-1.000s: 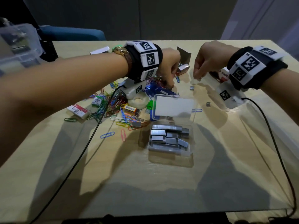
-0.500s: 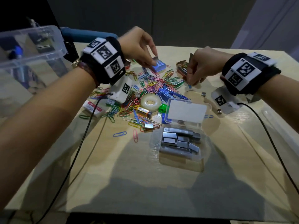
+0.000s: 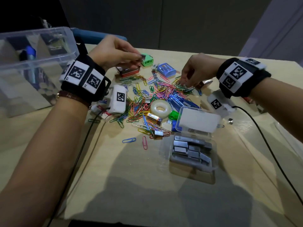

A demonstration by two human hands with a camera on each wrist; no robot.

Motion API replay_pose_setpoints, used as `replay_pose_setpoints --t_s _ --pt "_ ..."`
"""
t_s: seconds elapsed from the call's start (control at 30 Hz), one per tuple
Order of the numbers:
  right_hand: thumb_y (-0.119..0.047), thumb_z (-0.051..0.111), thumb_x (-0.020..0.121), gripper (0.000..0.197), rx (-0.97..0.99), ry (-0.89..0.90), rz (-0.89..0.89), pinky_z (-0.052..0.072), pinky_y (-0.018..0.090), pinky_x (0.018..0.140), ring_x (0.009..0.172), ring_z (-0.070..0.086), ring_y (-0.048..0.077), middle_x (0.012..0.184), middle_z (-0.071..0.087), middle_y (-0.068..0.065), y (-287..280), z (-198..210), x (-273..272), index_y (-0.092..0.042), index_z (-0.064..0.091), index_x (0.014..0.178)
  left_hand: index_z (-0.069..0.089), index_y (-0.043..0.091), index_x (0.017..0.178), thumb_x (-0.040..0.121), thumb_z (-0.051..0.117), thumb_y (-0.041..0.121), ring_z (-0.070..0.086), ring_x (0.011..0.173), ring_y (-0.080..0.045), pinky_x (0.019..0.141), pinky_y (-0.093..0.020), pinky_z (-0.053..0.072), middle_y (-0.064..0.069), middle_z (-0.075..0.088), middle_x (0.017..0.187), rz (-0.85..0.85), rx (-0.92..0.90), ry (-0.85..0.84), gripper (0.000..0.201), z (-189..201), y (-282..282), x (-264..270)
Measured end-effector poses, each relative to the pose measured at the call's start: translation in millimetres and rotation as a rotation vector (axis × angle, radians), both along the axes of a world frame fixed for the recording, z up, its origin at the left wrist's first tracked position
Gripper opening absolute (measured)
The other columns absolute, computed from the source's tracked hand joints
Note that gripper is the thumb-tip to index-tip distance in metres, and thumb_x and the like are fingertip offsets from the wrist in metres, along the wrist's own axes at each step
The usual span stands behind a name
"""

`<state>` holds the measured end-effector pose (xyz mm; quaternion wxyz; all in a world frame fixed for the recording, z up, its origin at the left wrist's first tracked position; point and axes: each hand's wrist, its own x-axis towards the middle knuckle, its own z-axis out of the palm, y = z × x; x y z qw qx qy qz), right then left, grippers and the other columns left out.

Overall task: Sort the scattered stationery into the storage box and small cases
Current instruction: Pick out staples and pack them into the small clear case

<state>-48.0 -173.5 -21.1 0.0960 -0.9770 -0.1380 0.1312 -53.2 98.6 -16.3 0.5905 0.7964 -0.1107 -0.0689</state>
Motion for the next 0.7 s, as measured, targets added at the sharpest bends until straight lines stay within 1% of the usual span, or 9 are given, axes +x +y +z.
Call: replay_pose_setpoints --t_s 0.07,0.2,0.3,0.4,0.47,0.53,0.6,0.67,0.7 --pt "-0.015 0.077 0.079 0.013 -0.031 -0.022 0.029 0.041 0.017 0.058 0.065 0.059 0.006 0.071 0.068 -0.010 9.0 2.0 6.6 -0.023 0.077 0.089 0.068 0.004 0.090 0.085 0.067 0.004 0.073 0.079 -0.013 0.067 -0.018 0.057 -0.009 0.072 0.086 0.039 0.000 -0.034 0.005 1.3 3.1 2.0" --pt "-0.018 0.072 0.085 0.011 -0.035 0.011 0.043 0.044 0.020 0.060 0.065 0.059 -0.001 0.075 0.069 -0.012 22.3 2.8 21.5 -0.027 0.076 0.090 0.063 0.003 0.087 0.086 0.066 -0.001 0.074 0.078 -0.015 0.065 -0.018 0.056 -0.010 0.072 0.081 0.105 -0.077 -0.067 0.005 2.6 10.0 3.9" --pt "-0.020 0.066 0.091 0.010 -0.062 0.035 0.045 0.048 0.022 0.063 0.071 0.064 0.002 0.081 0.072 -0.007 28.0 -0.8 31.5 -0.023 0.076 0.092 0.063 0.010 0.095 0.088 0.064 0.000 0.073 0.081 -0.016 0.068 -0.020 0.057 -0.014 0.070 0.092 0.177 -0.088 -0.083 0.012 1.7 15.8 6.8" --pt "-0.019 0.061 0.095 0.014 -0.026 0.077 0.030 0.048 0.019 0.056 0.072 0.070 0.007 0.085 0.074 -0.001 32.4 -4.3 39.1 -0.016 0.075 0.093 0.068 0.009 0.091 0.091 0.061 0.000 0.073 0.079 -0.014 0.070 -0.020 0.056 -0.016 0.070 0.096 0.204 -0.059 -0.113 0.012 0.3 20.4 8.3" --pt "-0.018 0.061 0.096 0.015 0.032 0.120 0.050 0.049 0.015 0.051 0.069 0.069 0.006 0.088 0.074 0.004 36.6 -5.0 41.7 -0.012 0.074 0.096 0.069 0.007 0.090 0.091 0.060 -0.001 0.072 0.078 -0.014 0.071 -0.020 0.056 -0.019 0.070 0.098 0.202 -0.047 -0.126 0.012 -0.4 23.6 8.9" --pt "-0.014 0.061 0.095 0.013 0.089 0.190 0.111 0.050 0.013 0.052 0.070 0.069 0.007 0.092 0.074 0.008 43.0 -4.4 39.8 -0.010 0.073 0.098 0.069 0.007 0.090 0.091 0.059 -0.001 0.072 0.080 -0.015 0.072 -0.020 0.056 -0.020 0.069 0.098 0.210 -0.037 -0.130 0.012 -0.9 26.6 8.5" --pt "-0.011 0.064 0.093 0.011 0.129 0.262 0.208 0.050 0.013 0.054 0.076 0.068 0.009 0.089 0.075 0.003 52.8 -3.9 33.9 -0.013 0.073 0.099 0.068 0.008 0.090 0.092 0.058 -0.001 0.072 0.083 -0.016 0.074 -0.022 0.056 -0.020 0.069 0.099 0.216 -0.041 -0.132 0.013 -1.5 29.0 8.9" --pt "-0.014 0.068 0.090 0.011 0.155 0.329 0.303 0.050 0.014 0.055 0.077 0.067 0.010 0.085 0.074 -0.002 66.3 -3.3 26.8 -0.015 0.074 0.099 0.068 0.008 0.090 0.092 0.058 -0.001 0.072 0.084 -0.017 0.077 -0.024 0.057 -0.021 0.069 0.098 0.214 -0.051 -0.141 0.014 -1.9 30.1 8.3" --pt "-0.019 0.071 0.087 0.012 0.152 0.356 0.339 0.051 0.016 0.056 0.078 0.067 0.011 0.087 0.074 -0.001 74.0 -3.1 23.2 -0.015 0.075 0.098 0.068 0.007 0.090 0.092 0.058 -0.002 0.072 0.084 -0.018 0.078 -0.025 0.057 -0.020 0.069 0.098 0.214 -0.053 -0.146 0.014 -1.9 30.5 8.0"
